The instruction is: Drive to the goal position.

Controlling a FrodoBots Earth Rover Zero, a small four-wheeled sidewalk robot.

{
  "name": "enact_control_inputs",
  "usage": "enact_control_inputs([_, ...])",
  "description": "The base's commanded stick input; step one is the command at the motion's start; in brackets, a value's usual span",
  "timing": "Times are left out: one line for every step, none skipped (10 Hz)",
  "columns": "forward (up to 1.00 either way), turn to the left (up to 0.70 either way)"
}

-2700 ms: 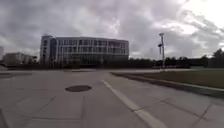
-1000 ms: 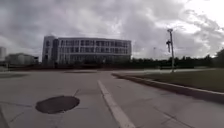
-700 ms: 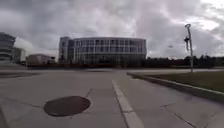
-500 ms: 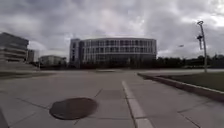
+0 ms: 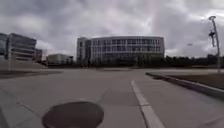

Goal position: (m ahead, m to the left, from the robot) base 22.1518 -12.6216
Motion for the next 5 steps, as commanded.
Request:
enact_control_inputs([0.7,0.0])
enact_control_inputs([0.7,0.0])
enact_control_inputs([0.7,0.0])
enact_control_inputs([0.7,0.0])
enact_control_inputs([0.7,0.0])
